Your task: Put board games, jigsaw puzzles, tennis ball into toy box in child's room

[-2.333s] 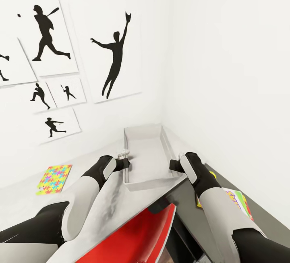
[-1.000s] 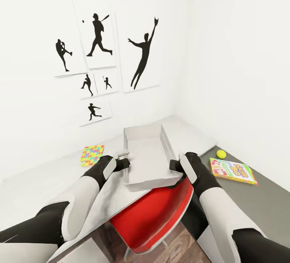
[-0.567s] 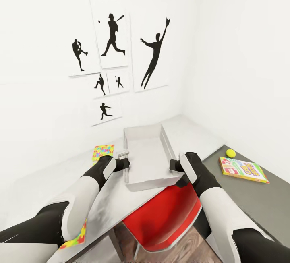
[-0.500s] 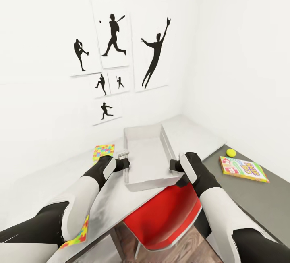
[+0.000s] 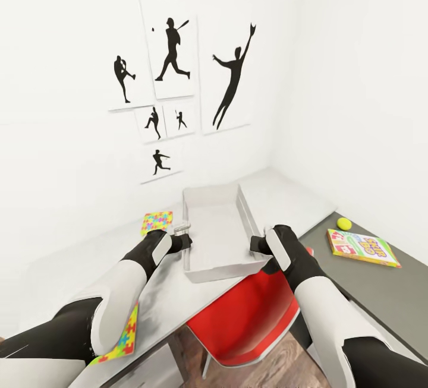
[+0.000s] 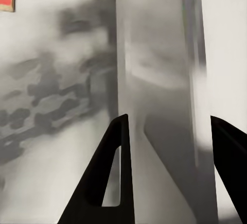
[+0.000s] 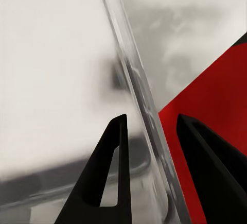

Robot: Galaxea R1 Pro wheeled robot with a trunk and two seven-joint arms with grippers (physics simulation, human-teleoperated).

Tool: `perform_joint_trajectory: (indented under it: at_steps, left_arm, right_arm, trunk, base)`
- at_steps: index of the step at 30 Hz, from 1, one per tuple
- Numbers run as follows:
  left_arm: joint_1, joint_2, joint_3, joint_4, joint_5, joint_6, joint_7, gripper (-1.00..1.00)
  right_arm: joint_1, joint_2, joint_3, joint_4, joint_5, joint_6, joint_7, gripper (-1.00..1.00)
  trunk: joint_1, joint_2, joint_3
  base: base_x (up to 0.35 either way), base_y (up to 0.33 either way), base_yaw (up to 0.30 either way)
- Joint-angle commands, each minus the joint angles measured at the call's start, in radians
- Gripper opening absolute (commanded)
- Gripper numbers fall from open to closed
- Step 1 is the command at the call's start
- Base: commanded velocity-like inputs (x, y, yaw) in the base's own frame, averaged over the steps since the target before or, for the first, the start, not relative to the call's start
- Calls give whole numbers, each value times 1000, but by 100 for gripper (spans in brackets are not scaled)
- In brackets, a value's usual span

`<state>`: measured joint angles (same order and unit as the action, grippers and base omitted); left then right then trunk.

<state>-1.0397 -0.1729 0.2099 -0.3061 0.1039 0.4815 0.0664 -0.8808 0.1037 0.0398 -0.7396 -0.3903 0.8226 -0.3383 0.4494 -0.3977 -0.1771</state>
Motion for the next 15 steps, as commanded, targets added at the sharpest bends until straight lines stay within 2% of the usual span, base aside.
perform_joint_trajectory:
  at_steps: [1, 15]
  left_arm:
    - [0, -2, -1, 21, 14, 51, 4, -100]
    - [0, -2, -1, 21, 14, 52, 4, -100]
  right_arm:
    - [-1, 1, 3, -11, -27, -6, -8, -100]
    - [-1, 1, 3, -12, -27, -6, -8, -100]
  trunk:
    - [1, -2, -3]
    - [1, -2, -10]
  base:
    - [0, 8, 0]
    - [-27, 1, 0]
